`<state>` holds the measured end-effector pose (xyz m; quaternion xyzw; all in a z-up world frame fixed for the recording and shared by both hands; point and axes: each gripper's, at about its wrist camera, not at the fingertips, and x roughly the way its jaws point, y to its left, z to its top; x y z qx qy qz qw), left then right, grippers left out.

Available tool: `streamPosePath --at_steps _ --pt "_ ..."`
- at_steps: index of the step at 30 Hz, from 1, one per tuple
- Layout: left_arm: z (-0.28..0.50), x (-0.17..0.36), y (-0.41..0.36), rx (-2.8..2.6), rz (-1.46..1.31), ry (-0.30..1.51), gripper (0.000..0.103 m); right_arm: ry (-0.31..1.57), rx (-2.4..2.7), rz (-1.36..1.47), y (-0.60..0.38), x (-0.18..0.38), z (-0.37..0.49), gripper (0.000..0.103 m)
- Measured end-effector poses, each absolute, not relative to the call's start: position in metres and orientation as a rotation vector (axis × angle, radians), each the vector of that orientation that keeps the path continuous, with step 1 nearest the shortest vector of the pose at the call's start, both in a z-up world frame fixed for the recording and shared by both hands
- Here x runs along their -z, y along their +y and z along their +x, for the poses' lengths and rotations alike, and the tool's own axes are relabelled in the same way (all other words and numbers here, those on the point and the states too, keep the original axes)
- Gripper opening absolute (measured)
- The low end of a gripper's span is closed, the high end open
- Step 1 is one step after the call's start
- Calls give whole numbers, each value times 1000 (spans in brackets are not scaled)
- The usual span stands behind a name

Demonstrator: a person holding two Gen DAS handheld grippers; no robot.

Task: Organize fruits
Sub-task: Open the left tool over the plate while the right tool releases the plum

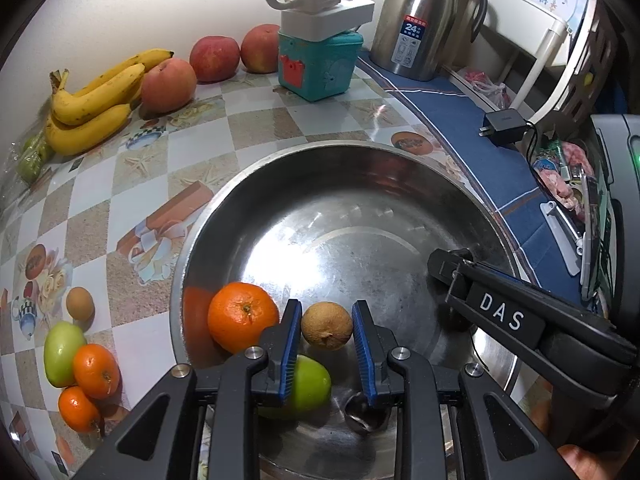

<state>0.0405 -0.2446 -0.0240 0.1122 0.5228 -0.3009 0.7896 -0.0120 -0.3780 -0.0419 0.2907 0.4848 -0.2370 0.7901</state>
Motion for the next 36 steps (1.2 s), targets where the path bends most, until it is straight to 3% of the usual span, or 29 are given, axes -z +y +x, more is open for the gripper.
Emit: streamPosePath --at_steps 6,11,36 --pt "39 22 -245 652 242 1121 29 1041 513 617 -377 38 -12 49" --pt "39 17 -244 662 228 1114 37 1025 508 607 -376 29 -13 53" --pt "66 -13 -198 428 137 1173 37 1008 480 538 -359 -5 -20 53"
